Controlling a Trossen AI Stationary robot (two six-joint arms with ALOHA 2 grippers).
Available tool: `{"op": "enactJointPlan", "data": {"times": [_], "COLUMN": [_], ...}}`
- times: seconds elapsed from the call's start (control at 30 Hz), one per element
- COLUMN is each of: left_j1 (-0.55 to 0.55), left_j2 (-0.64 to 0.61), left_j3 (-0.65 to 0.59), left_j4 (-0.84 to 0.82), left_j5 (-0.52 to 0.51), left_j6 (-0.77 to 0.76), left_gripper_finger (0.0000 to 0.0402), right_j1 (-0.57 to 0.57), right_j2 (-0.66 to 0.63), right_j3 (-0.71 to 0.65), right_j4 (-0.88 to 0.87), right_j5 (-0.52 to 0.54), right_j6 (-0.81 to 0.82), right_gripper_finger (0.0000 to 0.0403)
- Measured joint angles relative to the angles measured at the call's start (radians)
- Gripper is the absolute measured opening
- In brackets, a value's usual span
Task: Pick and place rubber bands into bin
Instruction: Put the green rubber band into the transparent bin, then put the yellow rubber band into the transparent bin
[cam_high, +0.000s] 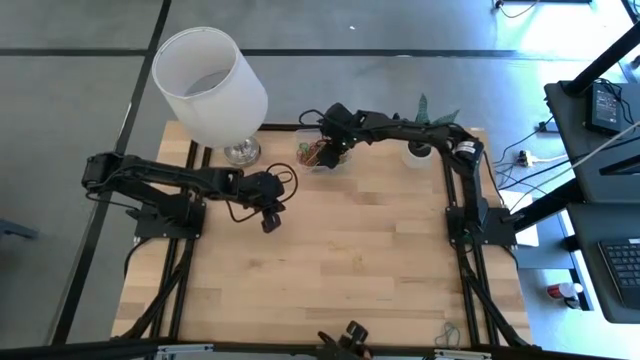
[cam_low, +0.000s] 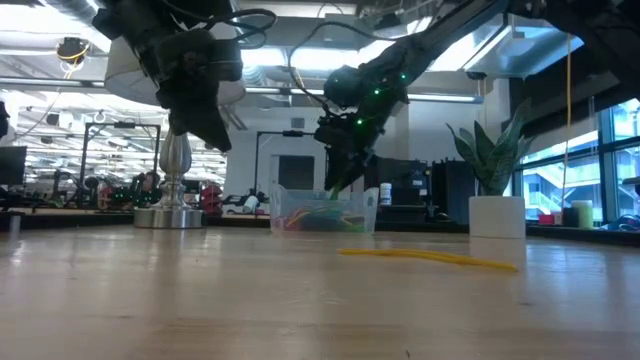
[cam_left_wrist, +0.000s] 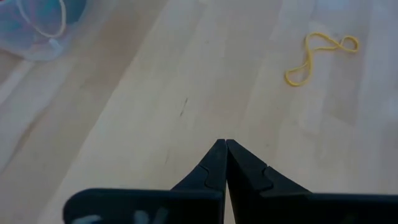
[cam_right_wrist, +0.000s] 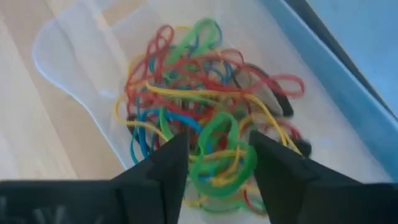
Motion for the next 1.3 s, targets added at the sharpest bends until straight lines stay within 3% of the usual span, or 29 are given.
{"op": "enactJointPlan", "data": {"times": [0.3, 0.6, 0.8, 1.07, 1.3], "left_j1": [-0.081, -0.197, -0.245, -0.273, -0.268], "left_j2": [0.000, 0.000, 0.000, 0.002, 0.149], "left_j3": [0.000, 0.000, 0.000, 0.007, 0.178], "left_j4": [-0.003, -0.013, -0.015, 0.058, 0.051], "left_j5": [0.024, 0.045, 0.012, -0.037, -0.087], "left_j6": [-0.030, 0.014, 0.025, 0.031, 0.095], "left_gripper_finger": [0.0002, 0.0002, 0.0003, 0.0002, 0.0002], "right_j1": [0.005, 0.099, 0.260, 0.570, 0.859], "right_j2": [-0.044, -0.162, -0.342, -0.701, -0.927], "right_j3": [0.049, 0.017, -0.233, -0.699, -0.908], "right_j4": [-0.141, -0.206, -0.073, 0.132, 0.110], "right_j5": [0.109, 0.115, 0.119, 0.175, 0.255], "right_j6": [0.093, 0.227, 0.341, 0.682, 0.954], "right_gripper_finger": [0.0197, 0.0193, 0.0147, 0.0081, 0.0026]}}
